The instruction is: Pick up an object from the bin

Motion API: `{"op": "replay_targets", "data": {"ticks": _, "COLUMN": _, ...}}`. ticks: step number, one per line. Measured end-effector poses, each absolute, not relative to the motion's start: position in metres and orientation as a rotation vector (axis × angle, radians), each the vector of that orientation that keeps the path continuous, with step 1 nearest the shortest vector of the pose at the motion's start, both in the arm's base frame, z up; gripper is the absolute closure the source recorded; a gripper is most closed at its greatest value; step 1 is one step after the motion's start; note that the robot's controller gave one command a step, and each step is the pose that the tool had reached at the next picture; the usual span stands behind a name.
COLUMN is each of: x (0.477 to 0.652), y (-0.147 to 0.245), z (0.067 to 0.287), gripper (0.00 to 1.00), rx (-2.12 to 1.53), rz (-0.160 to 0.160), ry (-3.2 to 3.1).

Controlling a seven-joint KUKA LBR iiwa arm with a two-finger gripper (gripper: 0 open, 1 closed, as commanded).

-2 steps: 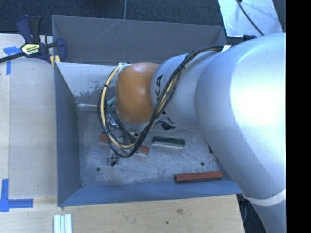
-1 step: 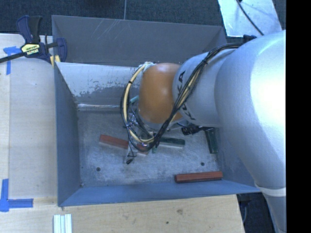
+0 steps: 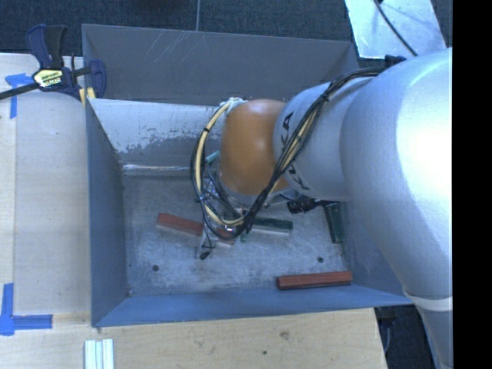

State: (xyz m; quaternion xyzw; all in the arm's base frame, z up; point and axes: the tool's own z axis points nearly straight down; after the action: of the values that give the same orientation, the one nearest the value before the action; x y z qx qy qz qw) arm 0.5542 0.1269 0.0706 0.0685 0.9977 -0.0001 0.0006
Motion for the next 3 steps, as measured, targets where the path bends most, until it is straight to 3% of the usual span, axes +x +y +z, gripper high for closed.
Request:
{"op": "replay_targets", "data": {"ticks": 2, "x": 0.5555, "y": 0.1271, "z": 0.071, "gripper": 0.0, "rx": 0.213, "rz": 0.001, "ry": 3.13}}
{"op": "replay_targets", "data": {"ticks": 3, "x": 0.5562, "y": 0.1273, "z": 0.0718, "gripper": 1.0, "rx": 0.214, "rz": 0.003, "ry": 3.128}}
